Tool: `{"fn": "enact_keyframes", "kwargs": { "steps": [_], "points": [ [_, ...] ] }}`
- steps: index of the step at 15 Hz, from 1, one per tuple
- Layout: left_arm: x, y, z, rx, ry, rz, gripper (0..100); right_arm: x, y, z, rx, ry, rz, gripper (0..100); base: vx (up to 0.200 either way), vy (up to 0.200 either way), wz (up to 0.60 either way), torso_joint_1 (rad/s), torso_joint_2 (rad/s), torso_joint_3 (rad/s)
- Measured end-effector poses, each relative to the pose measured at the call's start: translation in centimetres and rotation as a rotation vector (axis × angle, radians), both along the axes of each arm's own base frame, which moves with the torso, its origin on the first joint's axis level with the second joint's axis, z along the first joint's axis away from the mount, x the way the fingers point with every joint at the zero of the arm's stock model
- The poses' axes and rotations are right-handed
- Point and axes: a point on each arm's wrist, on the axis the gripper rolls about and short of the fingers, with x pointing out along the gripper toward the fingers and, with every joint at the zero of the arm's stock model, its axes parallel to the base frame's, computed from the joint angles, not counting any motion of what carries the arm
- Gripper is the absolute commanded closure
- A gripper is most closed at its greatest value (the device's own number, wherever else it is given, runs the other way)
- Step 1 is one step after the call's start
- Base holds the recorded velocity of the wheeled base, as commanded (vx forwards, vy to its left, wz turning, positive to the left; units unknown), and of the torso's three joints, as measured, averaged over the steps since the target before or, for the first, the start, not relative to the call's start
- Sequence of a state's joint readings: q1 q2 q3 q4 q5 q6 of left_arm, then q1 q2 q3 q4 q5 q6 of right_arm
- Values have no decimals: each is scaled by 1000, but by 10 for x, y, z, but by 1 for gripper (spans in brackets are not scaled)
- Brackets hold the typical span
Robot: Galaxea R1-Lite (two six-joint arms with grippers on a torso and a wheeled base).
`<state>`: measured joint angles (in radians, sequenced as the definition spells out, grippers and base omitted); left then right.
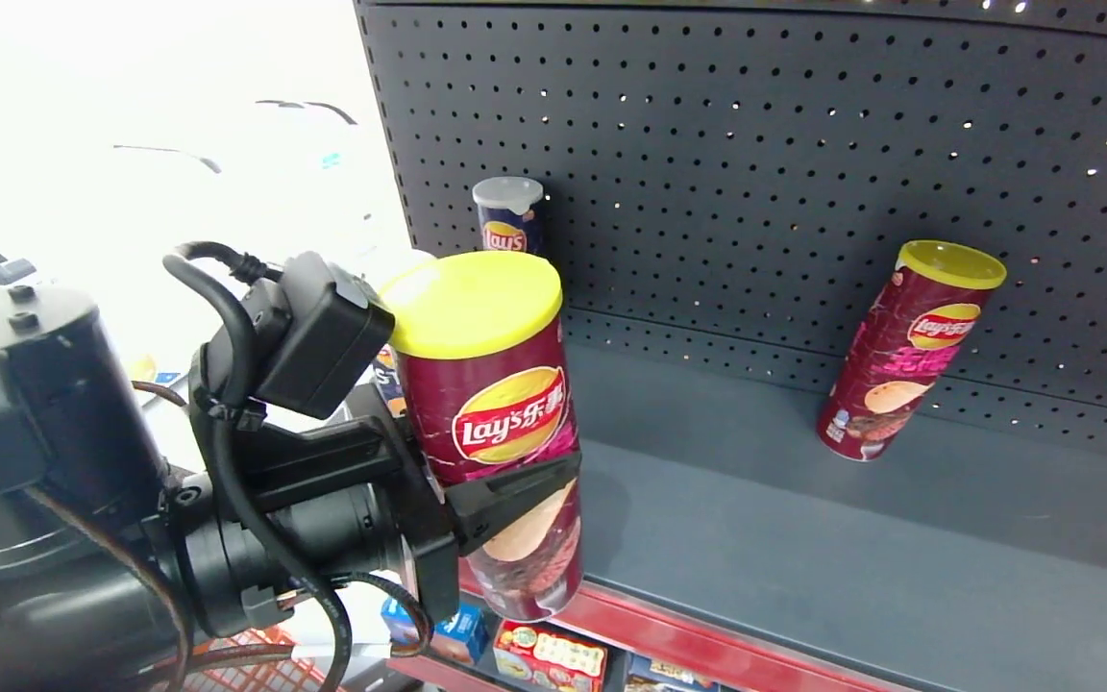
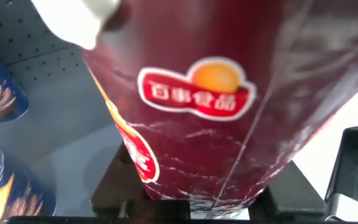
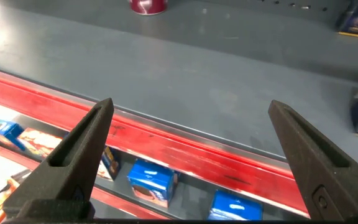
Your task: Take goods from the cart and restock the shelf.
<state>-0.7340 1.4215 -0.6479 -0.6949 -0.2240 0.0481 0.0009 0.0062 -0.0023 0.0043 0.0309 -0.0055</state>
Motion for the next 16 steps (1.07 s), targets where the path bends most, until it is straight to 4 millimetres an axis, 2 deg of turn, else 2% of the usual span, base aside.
{"fn": "enact_keyframes", "kwargs": {
  "steps": [6,11,16],
  "points": [
    [6,-5,-6,16,14,-1,100,0,0,0,-1,-1,0,0,0,0,-600,6,3,2],
    [8,-4,-10,27,28,8,100,0,0,0,0,1,0,0,0,0,0,0,0,0],
    [7,5,-9,22,23,35,100,0,0,0,0,0,1,0,0,0,0,0,0,0]
  ]
}}
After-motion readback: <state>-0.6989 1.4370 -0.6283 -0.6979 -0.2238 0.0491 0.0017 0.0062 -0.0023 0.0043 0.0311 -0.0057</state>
